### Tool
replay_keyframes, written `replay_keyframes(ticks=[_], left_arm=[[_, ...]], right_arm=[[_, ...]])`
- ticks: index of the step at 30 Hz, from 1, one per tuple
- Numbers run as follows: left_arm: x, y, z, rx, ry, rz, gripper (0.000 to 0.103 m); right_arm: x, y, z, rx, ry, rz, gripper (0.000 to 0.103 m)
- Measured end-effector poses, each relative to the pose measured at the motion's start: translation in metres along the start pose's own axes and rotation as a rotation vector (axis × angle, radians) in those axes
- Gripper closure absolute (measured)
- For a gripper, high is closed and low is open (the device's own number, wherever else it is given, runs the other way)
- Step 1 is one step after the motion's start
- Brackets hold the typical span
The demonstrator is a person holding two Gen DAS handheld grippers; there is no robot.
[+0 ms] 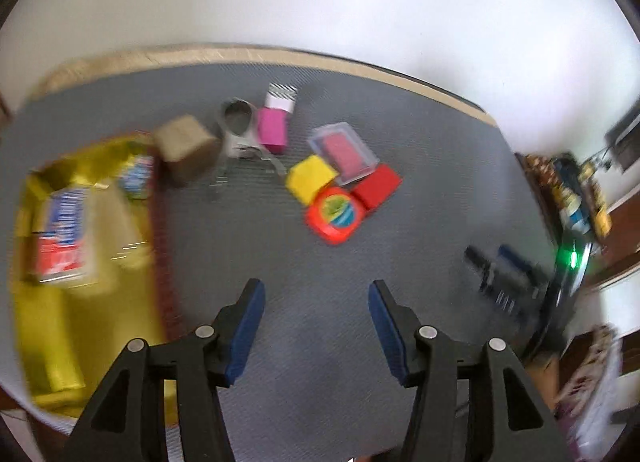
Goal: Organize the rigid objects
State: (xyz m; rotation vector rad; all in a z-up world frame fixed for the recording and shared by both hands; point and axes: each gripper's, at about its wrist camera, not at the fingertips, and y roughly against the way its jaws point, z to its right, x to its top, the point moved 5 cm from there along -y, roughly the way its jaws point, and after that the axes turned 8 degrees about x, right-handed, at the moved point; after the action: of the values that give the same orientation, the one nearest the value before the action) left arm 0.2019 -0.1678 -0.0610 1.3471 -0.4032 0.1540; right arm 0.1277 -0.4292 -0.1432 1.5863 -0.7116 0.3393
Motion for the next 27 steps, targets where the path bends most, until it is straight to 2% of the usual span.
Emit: replay_keyframes(ticks=[3,7,11,20,27], left_arm=[[0.018,-0.033,-0.004,-0.051,0.114,-0.073,0.048],[0.03,-0.055,-0.005,-0.09,0.231,-0.112,0.048],[0.043,-0.06,-0.004,-0.068,0.306,-0.101,0.048],[0.05,-0.083,0.002,-0.036,0.422,-0.158,0.048],[0.05,-0.102,0.01,0.037,0.438,-0.184,0.048]], right_arm=[[0.002,0.001,-0.004,0.021,0.011,0.015,0.023],[-0.005,0.007,-0.012,0.059,0.018,0.024,0.022],[-0.006,0.003,-0.016,0.095,0.025,0.009,0.022],[-0.01,0.01,-0.011,0.162,0.011,0.014,0.021],[-0.011,0.013,-0.006,0.206,-0.005,0.01,0.02]])
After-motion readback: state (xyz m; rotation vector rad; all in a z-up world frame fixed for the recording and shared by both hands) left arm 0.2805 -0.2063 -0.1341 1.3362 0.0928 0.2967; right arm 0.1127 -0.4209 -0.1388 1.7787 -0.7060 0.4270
